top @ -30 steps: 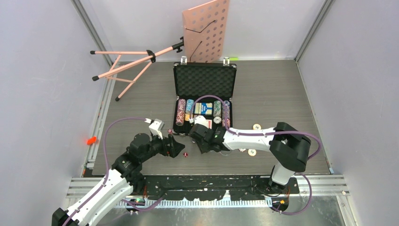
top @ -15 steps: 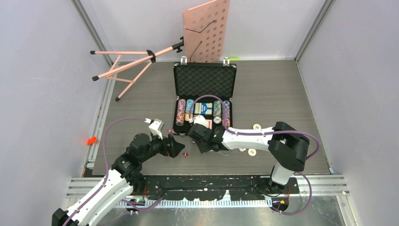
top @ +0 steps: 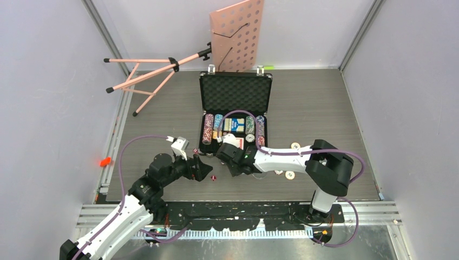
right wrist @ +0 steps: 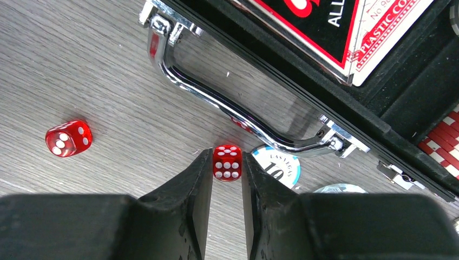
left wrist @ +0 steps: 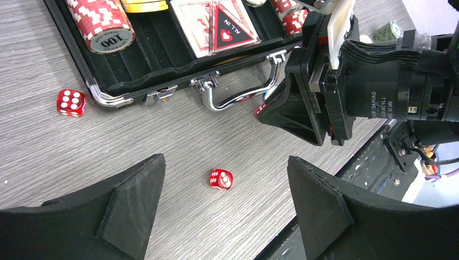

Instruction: Pack up texas hold em set

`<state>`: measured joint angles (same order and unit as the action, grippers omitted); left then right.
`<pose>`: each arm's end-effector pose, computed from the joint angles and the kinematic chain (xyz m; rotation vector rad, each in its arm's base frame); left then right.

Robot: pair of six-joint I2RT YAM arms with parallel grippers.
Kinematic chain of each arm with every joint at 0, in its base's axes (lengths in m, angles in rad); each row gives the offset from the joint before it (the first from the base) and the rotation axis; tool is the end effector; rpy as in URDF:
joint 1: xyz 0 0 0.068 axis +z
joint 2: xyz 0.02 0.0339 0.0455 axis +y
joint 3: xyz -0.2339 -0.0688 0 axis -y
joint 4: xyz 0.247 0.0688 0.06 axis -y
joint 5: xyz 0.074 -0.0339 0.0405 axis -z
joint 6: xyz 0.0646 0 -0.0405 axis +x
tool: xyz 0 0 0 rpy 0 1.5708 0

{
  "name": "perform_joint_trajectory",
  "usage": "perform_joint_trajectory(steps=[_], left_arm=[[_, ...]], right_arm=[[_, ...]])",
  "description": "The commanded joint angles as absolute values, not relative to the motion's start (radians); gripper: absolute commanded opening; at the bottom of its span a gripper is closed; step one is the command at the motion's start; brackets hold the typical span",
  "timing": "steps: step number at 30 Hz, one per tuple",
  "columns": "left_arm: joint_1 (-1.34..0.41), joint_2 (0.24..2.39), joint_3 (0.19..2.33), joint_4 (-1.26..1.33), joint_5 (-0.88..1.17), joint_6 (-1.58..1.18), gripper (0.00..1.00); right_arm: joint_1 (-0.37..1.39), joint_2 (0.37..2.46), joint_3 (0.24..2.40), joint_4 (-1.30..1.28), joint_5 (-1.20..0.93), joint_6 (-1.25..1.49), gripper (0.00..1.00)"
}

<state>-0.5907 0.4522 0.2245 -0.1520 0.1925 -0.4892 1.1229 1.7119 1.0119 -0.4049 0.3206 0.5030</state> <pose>0.1521 -0.1169 0.1675 0.2378 2.0390 -0.8832 0.1661 0.2988 0.1110 -0.6952 2.4961 0.1584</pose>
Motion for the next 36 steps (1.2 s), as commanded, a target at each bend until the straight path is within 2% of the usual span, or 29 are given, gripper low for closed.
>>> perform_joint_trajectory(steps=[1, 4, 7, 13, 26, 36], left_arm=[[-0.594, 0.450, 0.229, -0.135, 0.190, -0.480, 0.86], [-0.594, 0.451, 0.229, -0.135, 0.189, -0.479, 0.86], [-0.593, 0.450, 0.229, -0.135, 0.190, -0.480, 0.86], [-0.594, 0.447, 0.227, -0.136, 0.191, -0.480, 0.86], [-0.594, 0.448, 0.227, -0.137, 0.191, -0.480, 0.86], [-0.593, 0.454, 0.229, -0.137, 0.188, -0.481, 0.85]], right_arm=[[1.126, 1.692, 1.054, -0.411, 0.343, 0.514, 0.31], [1.126, 1.679, 1.062, -0.420, 0.345, 0.513, 0.43], [1.125, 1.675, 1.063, -0.421, 0.345, 0.514, 0.45], [1.124, 1.675, 1.056, -0.421, 0.346, 0.519, 0.34], [1.122, 1.642, 1.073, -0.434, 0.331, 0.534, 0.26], [1.026, 1.542, 1.157, -0.445, 0.280, 0.581, 0.20]])
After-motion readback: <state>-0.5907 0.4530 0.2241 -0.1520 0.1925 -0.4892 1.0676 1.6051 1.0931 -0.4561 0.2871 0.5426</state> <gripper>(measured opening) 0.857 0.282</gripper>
